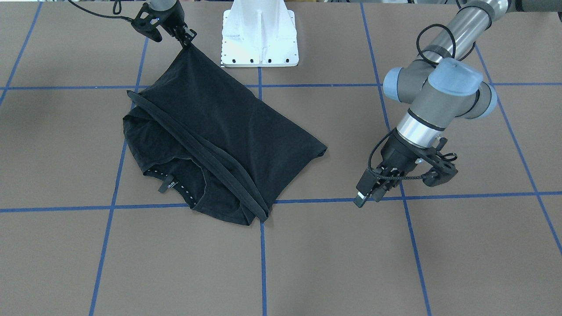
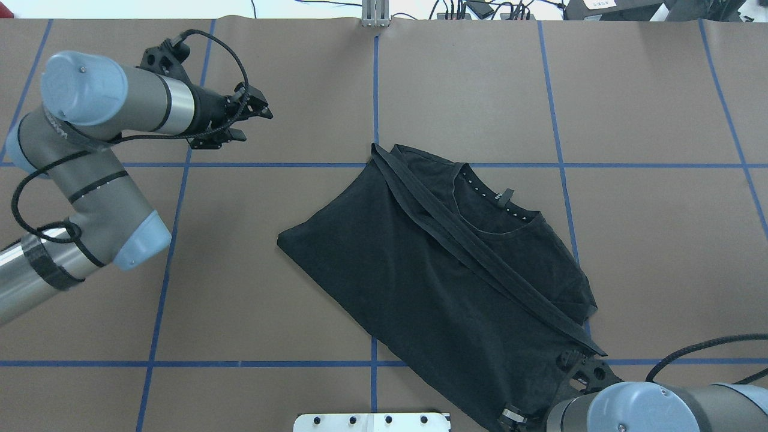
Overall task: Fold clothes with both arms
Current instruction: 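Drag the folded shirt with the right gripper toward the robot, then lower the left gripper to the shirt's far corner and grasp it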
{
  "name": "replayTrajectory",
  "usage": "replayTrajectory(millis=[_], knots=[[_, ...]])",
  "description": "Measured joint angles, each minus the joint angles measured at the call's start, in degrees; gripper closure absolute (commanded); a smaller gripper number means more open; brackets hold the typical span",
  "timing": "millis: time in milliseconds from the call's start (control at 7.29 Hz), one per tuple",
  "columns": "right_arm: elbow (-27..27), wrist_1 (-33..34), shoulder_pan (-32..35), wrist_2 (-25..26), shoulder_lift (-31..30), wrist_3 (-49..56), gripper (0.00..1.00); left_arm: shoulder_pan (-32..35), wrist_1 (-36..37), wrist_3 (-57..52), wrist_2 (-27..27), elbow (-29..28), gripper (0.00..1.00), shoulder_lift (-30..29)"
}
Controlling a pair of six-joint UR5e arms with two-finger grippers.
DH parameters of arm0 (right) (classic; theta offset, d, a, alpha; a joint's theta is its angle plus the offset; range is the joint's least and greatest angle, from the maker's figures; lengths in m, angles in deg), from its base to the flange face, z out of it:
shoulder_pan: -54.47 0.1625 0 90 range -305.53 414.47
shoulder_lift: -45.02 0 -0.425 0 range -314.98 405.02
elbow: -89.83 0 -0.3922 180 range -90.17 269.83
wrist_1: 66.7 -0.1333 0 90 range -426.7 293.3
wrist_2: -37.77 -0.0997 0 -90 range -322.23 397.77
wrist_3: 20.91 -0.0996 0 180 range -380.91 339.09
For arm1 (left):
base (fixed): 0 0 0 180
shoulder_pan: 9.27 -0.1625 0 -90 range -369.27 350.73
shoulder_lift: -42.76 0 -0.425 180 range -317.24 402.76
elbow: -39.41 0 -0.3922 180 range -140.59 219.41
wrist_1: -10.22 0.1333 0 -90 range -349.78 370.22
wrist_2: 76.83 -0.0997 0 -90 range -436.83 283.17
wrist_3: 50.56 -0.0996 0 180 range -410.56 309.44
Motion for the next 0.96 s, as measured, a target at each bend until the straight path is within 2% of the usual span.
replayTrajectory(millis=[137,411,548,823,960], knots=[[0.1,0.1,-0.1,0.1,0.0,-0.1,1.00,-4.3,4.3,2.0,-2.8,2.8,0.29,0.7],[0.2,0.1,0.0,0.1,0.2,-0.2,1.00,-11.4,13.4,3.2,-8.3,5.7,0.38,1.6],[0.3,0.1,0.0,0.1,0.4,-0.2,1.00,-13.6,15.3,3.3,-9.8,6.1,0.48,1.7],[0.6,0.2,0.3,0.1,0.5,-0.2,1.00,-15.6,16.3,3.4,-10.6,5.6,0.49,1.7],[0.7,0.2,0.4,0.1,0.5,-0.2,1.00,-15.9,16.3,3.4,-10.7,5.3,0.55,1.8]])
